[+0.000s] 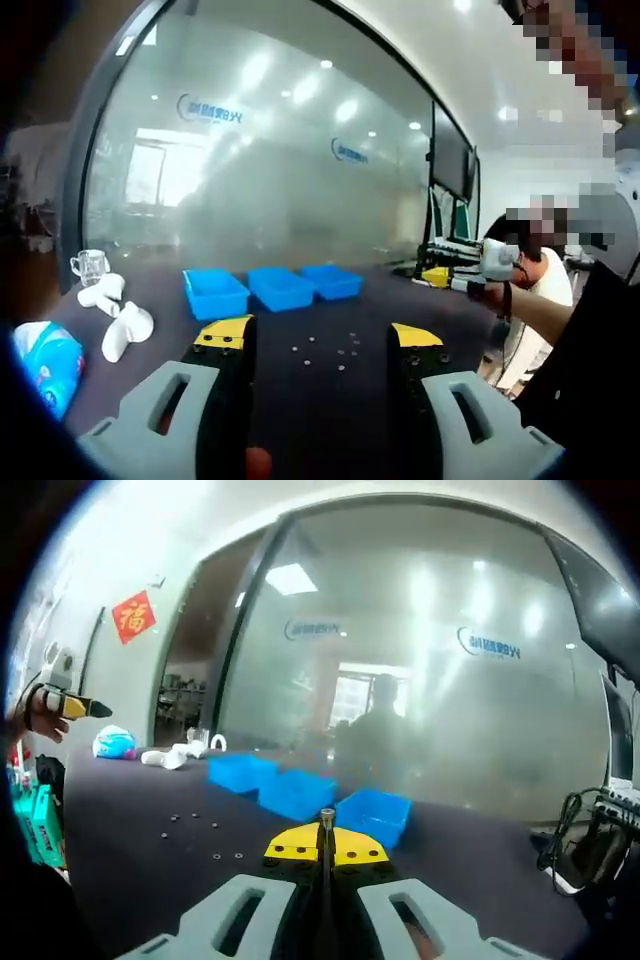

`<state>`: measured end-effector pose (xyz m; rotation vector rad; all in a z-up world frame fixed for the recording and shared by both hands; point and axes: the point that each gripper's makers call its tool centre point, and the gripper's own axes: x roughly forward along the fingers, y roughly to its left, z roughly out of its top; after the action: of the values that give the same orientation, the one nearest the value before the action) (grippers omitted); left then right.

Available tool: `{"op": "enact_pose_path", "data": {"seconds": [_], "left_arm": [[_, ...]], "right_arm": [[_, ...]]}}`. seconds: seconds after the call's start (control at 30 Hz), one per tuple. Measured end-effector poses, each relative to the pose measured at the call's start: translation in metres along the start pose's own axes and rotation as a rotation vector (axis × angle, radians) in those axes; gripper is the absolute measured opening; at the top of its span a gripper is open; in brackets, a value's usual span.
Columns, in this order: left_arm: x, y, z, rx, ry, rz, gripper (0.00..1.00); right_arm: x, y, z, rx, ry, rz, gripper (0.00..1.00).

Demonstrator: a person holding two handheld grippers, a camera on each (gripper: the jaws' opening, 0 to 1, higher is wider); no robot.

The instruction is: Sort the screws, nuts, and washers into the corresponding bins

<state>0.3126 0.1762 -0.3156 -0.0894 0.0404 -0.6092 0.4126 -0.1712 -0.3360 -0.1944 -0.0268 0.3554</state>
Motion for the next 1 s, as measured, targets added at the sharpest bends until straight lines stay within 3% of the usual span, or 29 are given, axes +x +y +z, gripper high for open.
{"op": "enact_pose_path", "data": {"seconds": [0.3,0.37,0.6,0.73,0.83,1.0], "left_arm": [[-0.007,0.001,-0.002,-0.007,-0.004,0.01,0.52],[-0.009,0.001,0.001,-0.019,-0.019,0.006,0.52],[-0.012,0.003,0.003,-0.011,-0.02,0.018,0.52],[-0.016,0.003,0.006,-0.006,-0.026,0.027,0.52],[-0.018,0.003,0.007,-0.003,-0.028,0.033,0.52],[-0.022,0.002,0.007,0.001,-0.028,0.04,0.52]], "right_arm": [[0.059,-0.028,0.019,-0.04,-0.011,-0.034,0.0],[0.072,-0.032,0.02,0.004,-0.012,-0.027,0.0],[0.116,-0.047,0.018,0.084,0.009,-0.03,0.0],[0.14,-0.054,0.017,0.07,0.031,-0.043,0.0],[0.154,-0.064,0.011,0.006,0.066,-0.086,0.0],[0.179,-0.063,0.006,0.016,0.094,-0.067,0.0]]}}
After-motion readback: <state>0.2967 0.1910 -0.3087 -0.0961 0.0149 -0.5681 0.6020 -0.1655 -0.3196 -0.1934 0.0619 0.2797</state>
